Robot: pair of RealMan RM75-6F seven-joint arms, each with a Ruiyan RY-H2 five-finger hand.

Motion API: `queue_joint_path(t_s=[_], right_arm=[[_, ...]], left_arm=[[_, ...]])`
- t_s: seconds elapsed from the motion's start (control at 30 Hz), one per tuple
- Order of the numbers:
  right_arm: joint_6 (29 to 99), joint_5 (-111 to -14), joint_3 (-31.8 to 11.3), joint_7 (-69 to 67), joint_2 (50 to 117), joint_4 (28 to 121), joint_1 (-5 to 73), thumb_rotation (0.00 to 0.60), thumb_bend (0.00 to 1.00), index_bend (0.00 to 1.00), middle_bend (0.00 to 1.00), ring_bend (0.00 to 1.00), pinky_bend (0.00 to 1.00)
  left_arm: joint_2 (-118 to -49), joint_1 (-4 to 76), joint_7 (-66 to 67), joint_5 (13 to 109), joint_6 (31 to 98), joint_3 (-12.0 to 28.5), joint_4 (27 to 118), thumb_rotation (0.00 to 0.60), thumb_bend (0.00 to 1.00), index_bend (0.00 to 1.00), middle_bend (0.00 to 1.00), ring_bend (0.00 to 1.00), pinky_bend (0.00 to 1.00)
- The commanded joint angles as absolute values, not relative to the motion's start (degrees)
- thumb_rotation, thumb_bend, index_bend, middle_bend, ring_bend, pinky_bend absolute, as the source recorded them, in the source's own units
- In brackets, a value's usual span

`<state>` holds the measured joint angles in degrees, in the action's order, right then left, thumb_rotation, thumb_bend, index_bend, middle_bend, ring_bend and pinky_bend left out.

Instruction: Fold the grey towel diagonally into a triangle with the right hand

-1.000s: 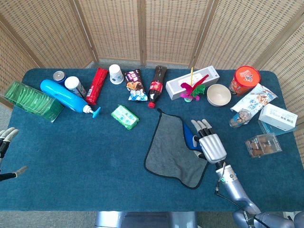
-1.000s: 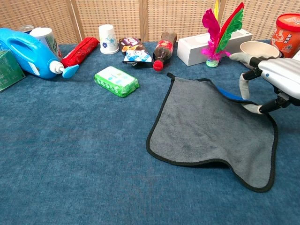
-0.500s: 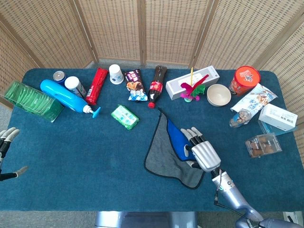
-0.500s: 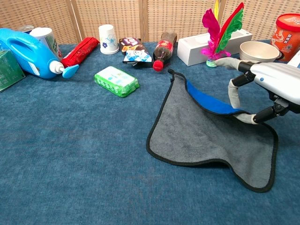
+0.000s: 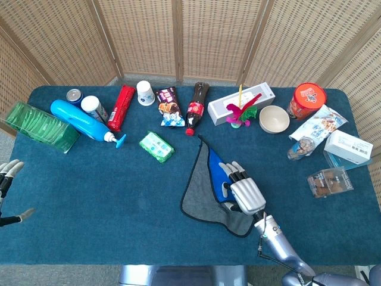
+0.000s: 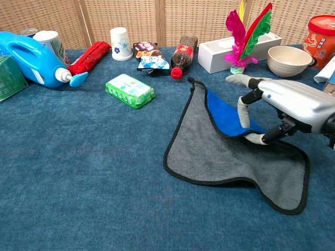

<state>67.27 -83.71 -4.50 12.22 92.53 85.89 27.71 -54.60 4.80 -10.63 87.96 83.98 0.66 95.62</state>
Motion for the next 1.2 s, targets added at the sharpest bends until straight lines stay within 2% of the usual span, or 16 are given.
queue_joint_path(t_s=[0.03, 0.43, 1.2], right_arm=[[66.9, -82.5, -5.1, 14.0, 93.1, 87.8, 27.8, 0.600, 0.55, 0.68, 0.06, 0.00, 0.00], [63.9, -78.3, -7.2, 18.0, 96.0, 88.8, 29.9, 0.600, 0.56, 0.69, 0.06, 0.00, 0.00], [61.8, -75.9, -7.5, 19.2, 98.2, 90.8, 32.1, 0.600, 0.55, 0.69, 0.06, 0.00, 0.00]], left_arm=[[-54.6, 4.8, -10.6, 88.0, 84.1, 0.7, 95.7, 0.600, 0.12, 0.00, 0.00, 0.00, 0.00], [-54.5, 4.7, -11.0, 88.0, 84.1, 0.7, 95.6, 0.600, 0.12, 0.00, 0.00, 0.00, 0.00], [-54.5, 4.9, -11.1, 87.7, 83.8, 0.7, 95.6, 0.600, 0.11, 0.00, 0.00, 0.00, 0.00]])
